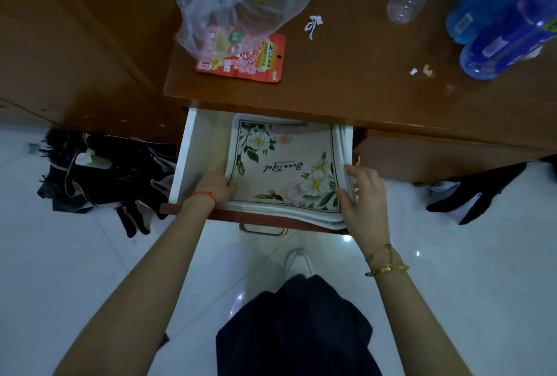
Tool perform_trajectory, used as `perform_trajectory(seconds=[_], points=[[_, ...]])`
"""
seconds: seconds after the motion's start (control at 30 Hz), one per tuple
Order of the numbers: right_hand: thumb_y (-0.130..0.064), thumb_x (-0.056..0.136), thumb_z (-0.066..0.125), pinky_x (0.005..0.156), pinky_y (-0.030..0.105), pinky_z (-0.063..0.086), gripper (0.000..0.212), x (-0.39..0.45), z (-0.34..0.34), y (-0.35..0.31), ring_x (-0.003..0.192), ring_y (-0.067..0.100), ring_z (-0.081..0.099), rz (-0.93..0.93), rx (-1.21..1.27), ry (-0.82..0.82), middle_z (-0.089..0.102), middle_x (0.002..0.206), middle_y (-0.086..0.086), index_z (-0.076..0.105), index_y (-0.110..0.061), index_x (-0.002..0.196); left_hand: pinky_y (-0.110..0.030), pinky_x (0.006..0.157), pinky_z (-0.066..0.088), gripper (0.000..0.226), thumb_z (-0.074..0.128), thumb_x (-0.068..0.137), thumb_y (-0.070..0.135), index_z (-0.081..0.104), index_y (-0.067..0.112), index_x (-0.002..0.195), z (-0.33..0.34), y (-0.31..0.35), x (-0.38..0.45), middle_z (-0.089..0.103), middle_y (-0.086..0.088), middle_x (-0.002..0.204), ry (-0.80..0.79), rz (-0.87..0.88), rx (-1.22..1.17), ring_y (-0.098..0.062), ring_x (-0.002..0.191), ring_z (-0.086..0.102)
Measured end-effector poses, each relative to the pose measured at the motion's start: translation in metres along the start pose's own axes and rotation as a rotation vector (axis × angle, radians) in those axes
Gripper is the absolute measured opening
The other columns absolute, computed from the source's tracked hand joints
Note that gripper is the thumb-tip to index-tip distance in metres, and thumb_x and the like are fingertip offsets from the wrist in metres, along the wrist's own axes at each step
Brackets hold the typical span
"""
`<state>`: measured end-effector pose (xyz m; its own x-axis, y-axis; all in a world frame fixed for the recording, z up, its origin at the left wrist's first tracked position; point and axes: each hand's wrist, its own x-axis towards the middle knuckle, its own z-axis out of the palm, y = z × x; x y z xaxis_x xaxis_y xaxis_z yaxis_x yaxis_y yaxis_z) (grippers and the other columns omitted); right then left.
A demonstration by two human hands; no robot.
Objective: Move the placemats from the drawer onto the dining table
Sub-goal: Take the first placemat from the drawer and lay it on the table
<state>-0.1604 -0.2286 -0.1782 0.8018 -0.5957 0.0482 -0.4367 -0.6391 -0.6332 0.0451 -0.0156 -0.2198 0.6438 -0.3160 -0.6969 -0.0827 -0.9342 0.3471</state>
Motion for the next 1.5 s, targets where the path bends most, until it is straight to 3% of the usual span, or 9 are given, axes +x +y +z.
perform_trajectory(seconds=[0.1, 0.3, 0.47, 0.6, 0.93, 1.03, 1.17, 1.3, 1.5], points=[[-0.002, 0.085, 0.065, 0.092, 0.036, 0.047, 0.038, 0.000, -0.003, 0.000, 0.103, 0.022, 0.052, 0.041, 0.048, 0.000, 0.053, 0.114, 0.008, 0.056, -0.006, 0.121, -0.033, 0.082, 0.042, 0.034, 0.056, 0.092, 0.022, 0.060, -0.007, 0.109, -0.006, 0.003, -0.004, 0.061, -0.026, 0.112, 0.014, -0.061, -0.024, -0.037, 0.105, 0.056], [-0.004, 0.089, 0.061, 0.078, 0.012, 0.041, 0.029, -0.005, -0.015, -0.003, 0.081, 0.012, 0.052, 0.166, 0.105, -0.004, 0.055, 0.103, 0.005, 0.060, -0.005, 0.119, -0.027, 0.077, 0.044, 0.037, 0.067, 0.081, 0.011, 0.061, -0.005, 0.114, -0.015, 0.000, -0.024, 0.064, -0.020, 0.110, 0.019, -0.129, -0.197, -0.033, 0.103, 0.059], [0.001, 0.086, 0.060, 0.078, 0.022, 0.044, 0.027, -0.008, -0.030, -0.015, 0.086, 0.019, 0.056, 0.301, 0.154, -0.082, 0.061, 0.102, 0.012, 0.060, -0.004, 0.112, -0.032, 0.087, 0.048, 0.030, 0.064, 0.084, 0.008, 0.062, 0.003, 0.114, -0.026, 0.012, -0.061, 0.064, -0.010, 0.107, 0.012, -0.137, -0.441, -0.028, 0.100, 0.060], [0.007, 0.088, 0.052, 0.060, 0.000, 0.038, 0.024, -0.015, -0.056, -0.039, 0.069, 0.016, 0.058, 0.379, 0.202, -0.141, 0.064, 0.092, 0.007, 0.055, -0.002, 0.110, -0.027, 0.083, 0.041, 0.039, 0.060, 0.087, 0.004, 0.051, 0.003, 0.125, -0.037, 0.027, -0.103, 0.056, -0.005, 0.109, 0.050, -0.085, -0.524, -0.021, 0.097, 0.052], [0.002, 0.089, 0.052, 0.056, 0.015, 0.045, 0.020, -0.084, -0.173, -0.113, 0.066, 0.013, 0.060, 0.556, 0.344, -0.172, 0.067, 0.084, 0.008, 0.048, -0.010, 0.105, -0.036, 0.097, 0.045, 0.039, 0.056, 0.089, 0.000, 0.048, 0.010, 0.126, -0.086, 0.041, -0.261, 0.058, -0.005, 0.116, 0.099, 0.055, -0.718, -0.021, 0.106, 0.056], [0.001, 0.090, 0.054, 0.068, 0.016, 0.049, 0.022, -0.112, -0.216, -0.141, 0.073, -0.001, 0.062, 0.526, 0.371, -0.103, 0.068, 0.087, 0.002, 0.050, -0.007, 0.110, -0.034, 0.096, 0.047, 0.038, 0.055, 0.091, -0.001, 0.047, 0.014, 0.125, -0.104, 0.050, -0.315, 0.059, -0.008, 0.122, 0.112, 0.155, -0.776, -0.021, 0.109, 0.057], [-0.002, 0.091, 0.054, 0.081, 0.026, 0.052, 0.028, -0.154, -0.272, -0.175, 0.091, 0.013, 0.066, 0.442, 0.389, -0.009, 0.071, 0.099, 0.000, 0.056, -0.011, 0.117, -0.024, 0.093, 0.050, 0.038, 0.054, 0.091, -0.001, 0.047, 0.008, 0.128, -0.126, 0.065, -0.382, 0.060, -0.007, 0.122, 0.111, 0.284, -0.795, -0.014, 0.107, 0.060], [-0.001, 0.091, 0.054, 0.081, 0.019, 0.051, 0.032, -0.203, -0.319, -0.204, 0.087, 0.001, 0.065, 0.436, 0.437, 0.131, 0.070, 0.095, -0.007, 0.057, -0.013, 0.120, -0.023, 0.090, 0.052, 0.038, 0.057, 0.090, 0.000, 0.049, 0.008, 0.126, -0.139, 0.078, -0.437, 0.063, -0.005, 0.119, 0.104, 0.388, -0.793, -0.012, 0.104, 0.062], [-0.003, 0.090, 0.057, 0.080, 0.035, 0.056, 0.028, -0.278, -0.366, -0.223, 0.085, 0.015, 0.069, 0.531, 0.507, 0.354, 0.072, 0.092, -0.005, 0.059, -0.017, 0.114, -0.028, 0.093, 0.052, 0.038, 0.057, 0.090, 0.001, 0.050, 0.014, 0.125, -0.137, 0.109, -0.500, 0.063, -0.003, 0.120, 0.021, 0.547, -0.750, -0.014, 0.109, 0.062]])
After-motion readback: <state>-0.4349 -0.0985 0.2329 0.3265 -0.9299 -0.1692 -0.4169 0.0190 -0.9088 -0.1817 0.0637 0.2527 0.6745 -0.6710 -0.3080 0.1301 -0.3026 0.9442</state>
